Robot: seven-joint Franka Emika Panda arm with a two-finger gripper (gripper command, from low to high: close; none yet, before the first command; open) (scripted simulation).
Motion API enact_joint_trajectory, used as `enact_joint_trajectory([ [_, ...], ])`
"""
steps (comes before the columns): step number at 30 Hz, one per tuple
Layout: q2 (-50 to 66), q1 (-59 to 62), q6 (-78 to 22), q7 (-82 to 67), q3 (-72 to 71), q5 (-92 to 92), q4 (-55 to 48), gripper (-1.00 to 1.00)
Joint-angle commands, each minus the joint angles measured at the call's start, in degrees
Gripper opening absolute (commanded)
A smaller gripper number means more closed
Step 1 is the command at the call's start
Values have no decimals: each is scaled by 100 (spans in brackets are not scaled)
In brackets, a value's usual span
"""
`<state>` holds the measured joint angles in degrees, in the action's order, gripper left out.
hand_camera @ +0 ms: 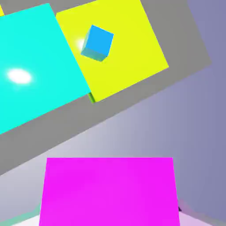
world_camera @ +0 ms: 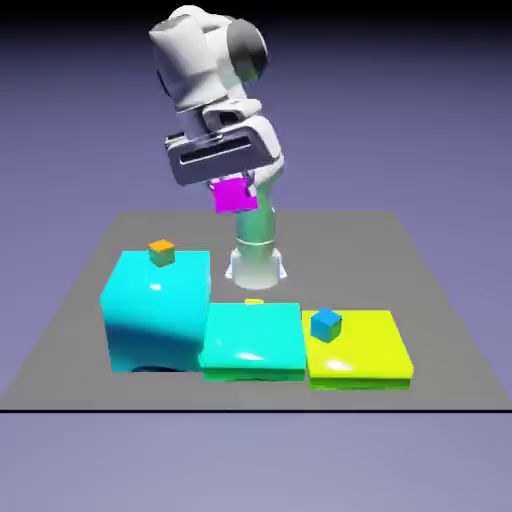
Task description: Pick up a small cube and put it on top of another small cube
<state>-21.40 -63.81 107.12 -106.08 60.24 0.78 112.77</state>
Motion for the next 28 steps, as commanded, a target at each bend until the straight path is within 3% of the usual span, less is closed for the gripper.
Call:
enact_joint_trajectory([
  [1, 119, 143, 36, -22, -208, -101, 116, -100],
  [20, 2225, 2675, 613, -328, -3898, -1638, 2166, -100],
  [24, 2766, 2591, 1596, -672, -4038, -2099, 2686, -100],
  [25, 2766, 2591, 1596, -672, -4038, -2099, 2686, 100],
  [28, 2492, 2633, 1098, -498, -3967, -1866, 2423, 100],
])
